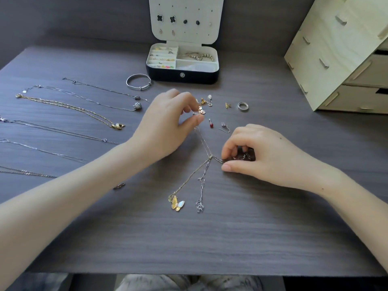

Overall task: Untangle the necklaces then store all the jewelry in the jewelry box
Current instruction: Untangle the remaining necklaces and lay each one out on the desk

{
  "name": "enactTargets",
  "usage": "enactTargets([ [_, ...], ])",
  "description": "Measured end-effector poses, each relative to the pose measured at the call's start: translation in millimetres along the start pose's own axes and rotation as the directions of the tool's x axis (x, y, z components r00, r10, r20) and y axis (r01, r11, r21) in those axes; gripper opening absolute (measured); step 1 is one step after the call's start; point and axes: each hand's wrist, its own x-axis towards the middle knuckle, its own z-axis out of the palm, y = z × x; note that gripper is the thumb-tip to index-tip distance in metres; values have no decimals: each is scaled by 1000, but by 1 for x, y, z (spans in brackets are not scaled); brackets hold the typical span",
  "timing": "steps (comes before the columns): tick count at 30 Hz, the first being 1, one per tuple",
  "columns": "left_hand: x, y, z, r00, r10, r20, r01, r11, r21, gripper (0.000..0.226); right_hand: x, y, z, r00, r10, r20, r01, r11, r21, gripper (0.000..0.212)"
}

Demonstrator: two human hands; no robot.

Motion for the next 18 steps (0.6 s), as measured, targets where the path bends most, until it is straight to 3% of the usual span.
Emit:
enactTargets([
  [3, -19, 13, -7, 994, 100, -38, -96, 992, 83, 26, -2, 1, 2, 1000, -9, -28, 9, 1000, -17, 9],
  [5, -32, 23, -9, 991, 117, 65, -122, 988, 92, 26, -3, 1, 5, 999, -8, -50, 6, 999, -36, 12],
  [9, -45, 22, -8, 967, 4, 255, -1, 1000, -12, 11, -6, 1, 11, 996, -15, -83, 5, 992, -126, 17],
  [18, -46, 15, -9, 968, 37, 249, -11, 994, -109, 7, -7, 10, 13, 986, -18, -165, 2, 996, -94, 23],
])
